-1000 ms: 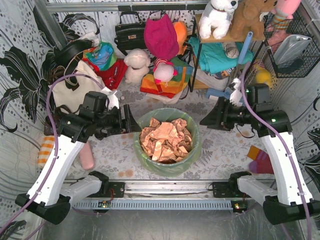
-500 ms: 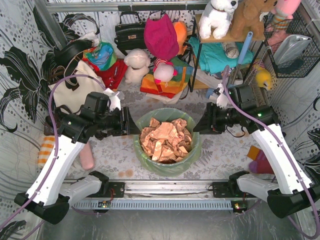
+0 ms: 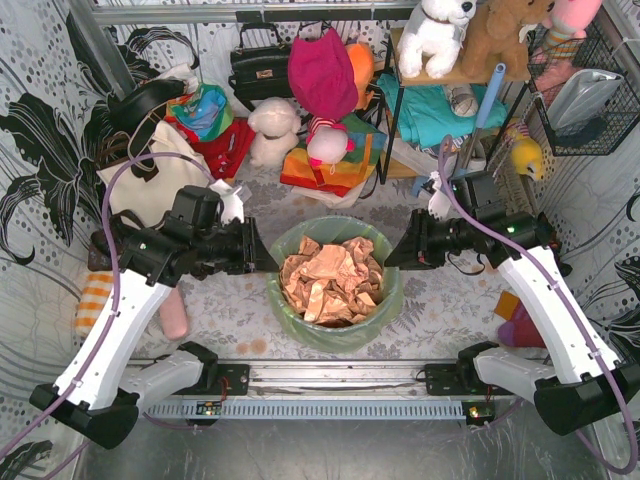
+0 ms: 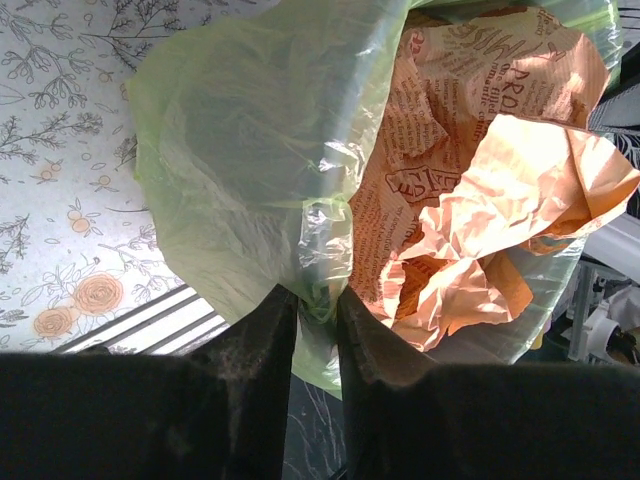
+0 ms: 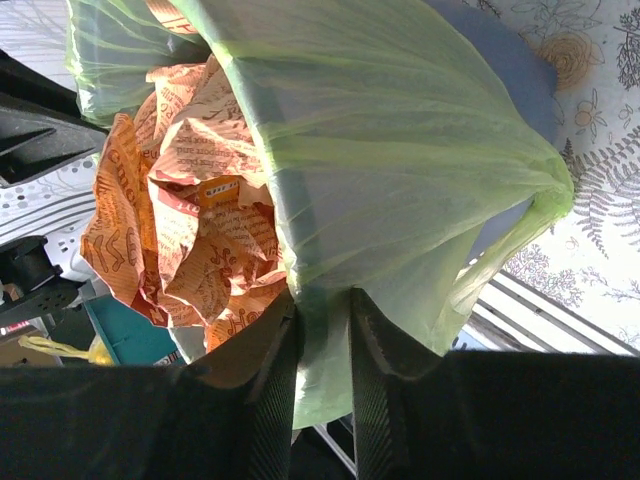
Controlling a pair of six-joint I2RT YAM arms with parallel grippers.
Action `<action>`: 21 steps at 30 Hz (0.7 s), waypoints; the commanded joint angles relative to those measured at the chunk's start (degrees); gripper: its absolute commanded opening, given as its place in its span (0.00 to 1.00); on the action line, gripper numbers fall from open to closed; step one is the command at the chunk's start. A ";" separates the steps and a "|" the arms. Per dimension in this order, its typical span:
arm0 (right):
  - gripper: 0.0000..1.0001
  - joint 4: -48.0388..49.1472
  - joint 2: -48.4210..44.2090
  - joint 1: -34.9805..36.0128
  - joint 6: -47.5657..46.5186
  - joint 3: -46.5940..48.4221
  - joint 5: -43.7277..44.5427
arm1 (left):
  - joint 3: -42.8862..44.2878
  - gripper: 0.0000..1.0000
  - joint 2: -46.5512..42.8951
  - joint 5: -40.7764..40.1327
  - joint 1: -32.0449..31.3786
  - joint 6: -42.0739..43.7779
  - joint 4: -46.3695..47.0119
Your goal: Tie the trash bag
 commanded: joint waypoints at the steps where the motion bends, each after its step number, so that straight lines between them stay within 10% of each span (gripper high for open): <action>1: 0.21 2.05 0.69 0.38 0.70 -0.58 -1.06 | -0.28 0.25 -0.31 1.63 -0.11 0.17 2.33; 5: 0.04 3.96 1.08 0.38 1.45 -0.16 -1.54 | 0.60 0.00 -0.11 0.90 -0.11 -1.02 3.93; 21: 0.00 14.90 7.92 0.31 3.15 5.46 11.66 | 4.89 0.00 6.16 -11.12 -0.10 -2.71 15.01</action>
